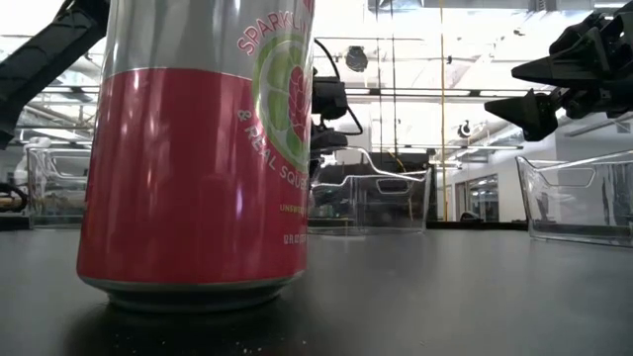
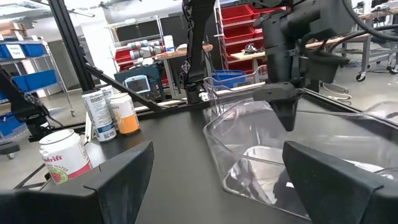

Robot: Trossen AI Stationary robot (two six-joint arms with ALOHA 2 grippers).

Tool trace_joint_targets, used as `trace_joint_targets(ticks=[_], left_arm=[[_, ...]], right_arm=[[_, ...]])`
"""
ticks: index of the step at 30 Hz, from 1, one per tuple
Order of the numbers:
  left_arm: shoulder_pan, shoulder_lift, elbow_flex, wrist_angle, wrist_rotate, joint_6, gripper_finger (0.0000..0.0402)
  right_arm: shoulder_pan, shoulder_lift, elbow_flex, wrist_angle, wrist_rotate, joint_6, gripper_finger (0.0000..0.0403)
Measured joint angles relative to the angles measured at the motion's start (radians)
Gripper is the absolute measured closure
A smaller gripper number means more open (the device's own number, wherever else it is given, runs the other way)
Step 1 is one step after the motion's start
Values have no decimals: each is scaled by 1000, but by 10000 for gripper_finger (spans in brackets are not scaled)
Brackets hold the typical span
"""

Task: Sort soda cans
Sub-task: Move the top transparent bin to the center

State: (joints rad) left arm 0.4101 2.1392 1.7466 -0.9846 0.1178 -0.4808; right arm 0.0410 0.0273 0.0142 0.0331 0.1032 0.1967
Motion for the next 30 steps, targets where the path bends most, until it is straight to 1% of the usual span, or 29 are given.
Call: trace_joint_targets(ticks=[5,12,16,20,25,30], left_arm=[[-79,-3,0,1,0,-180,394],[-197,-26,-2,0,-13,-361,396],[-251,-41,-1,-6,-60,-463,396],[-297,-41,-1,-16,-77,-539,396],[-362,-42,-1,-71,-131,-609,396],[-441,-54,-1,-159,-169,-734,396]], right_arm=[[0,0,0,0,0,0,53],[0,0,0,0,0,0,53],[0,0,0,0,0,0,53],[0,0,0,0,0,0,53],[0,0,0,0,0,0,53],[0,0,0,0,0,0,53]])
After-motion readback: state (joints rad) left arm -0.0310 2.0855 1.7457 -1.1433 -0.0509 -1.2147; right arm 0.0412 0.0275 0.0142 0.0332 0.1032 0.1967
